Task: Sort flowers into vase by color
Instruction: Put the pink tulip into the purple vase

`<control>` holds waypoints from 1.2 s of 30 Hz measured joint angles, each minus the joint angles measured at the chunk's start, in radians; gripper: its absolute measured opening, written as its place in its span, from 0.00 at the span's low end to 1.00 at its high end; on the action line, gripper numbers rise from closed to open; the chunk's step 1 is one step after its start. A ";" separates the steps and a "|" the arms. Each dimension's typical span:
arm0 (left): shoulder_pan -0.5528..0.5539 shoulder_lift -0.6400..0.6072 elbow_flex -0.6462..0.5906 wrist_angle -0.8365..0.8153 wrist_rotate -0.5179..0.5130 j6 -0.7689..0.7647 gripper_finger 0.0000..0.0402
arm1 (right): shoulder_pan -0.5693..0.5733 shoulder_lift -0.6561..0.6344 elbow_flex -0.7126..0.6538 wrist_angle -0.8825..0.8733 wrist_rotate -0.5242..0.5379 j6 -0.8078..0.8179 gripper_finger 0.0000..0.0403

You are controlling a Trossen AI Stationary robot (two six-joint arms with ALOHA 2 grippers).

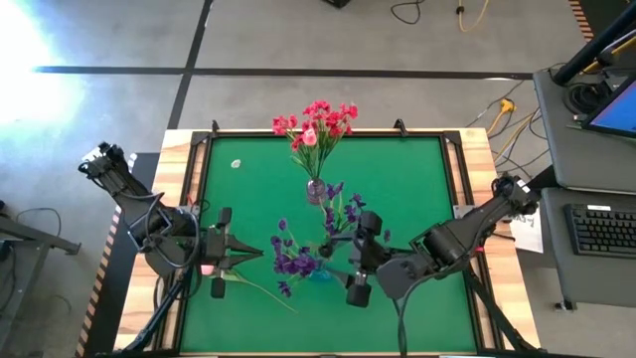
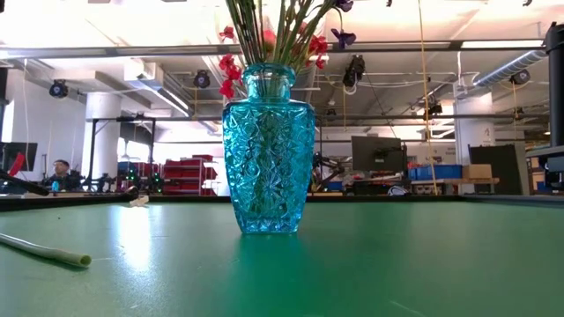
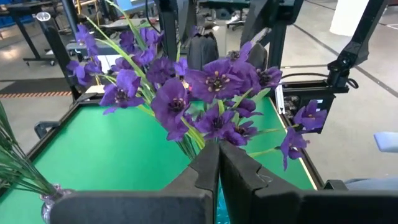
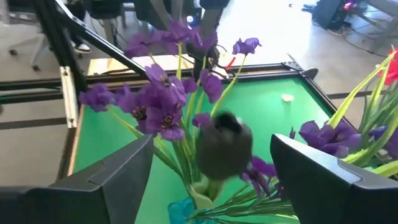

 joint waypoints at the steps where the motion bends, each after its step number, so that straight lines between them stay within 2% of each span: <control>1: 0.000 0.000 0.000 -0.001 0.000 -0.002 0.00 | 0.002 -0.004 0.002 0.000 -0.007 -0.003 0.79; 7: 0.000 0.000 0.000 -0.052 0.002 -0.064 0.00 | 0.002 -0.032 0.003 0.003 -0.067 -0.006 0.83; 12: 0.000 0.000 0.000 -0.215 0.020 -0.266 0.00 | 0.005 -0.045 0.003 0.003 -0.070 -0.021 0.83; 17: -0.001 0.015 -0.001 -0.387 0.163 -0.528 0.00 | 0.006 -0.058 0.003 0.003 -0.074 -0.045 0.83; 20: 0.000 0.051 -0.002 -0.436 0.260 -0.625 0.00 | 0.006 -0.064 0.004 0.004 -0.075 -0.058 0.83; 27: 0.000 0.174 -0.002 -0.447 0.453 -0.674 0.00 | 0.006 -0.067 0.004 0.004 -0.075 -0.076 0.83; 36: 0.000 0.317 -0.002 -0.519 0.546 -0.770 0.00 | 0.006 -0.069 0.004 0.004 -0.075 -0.076 0.83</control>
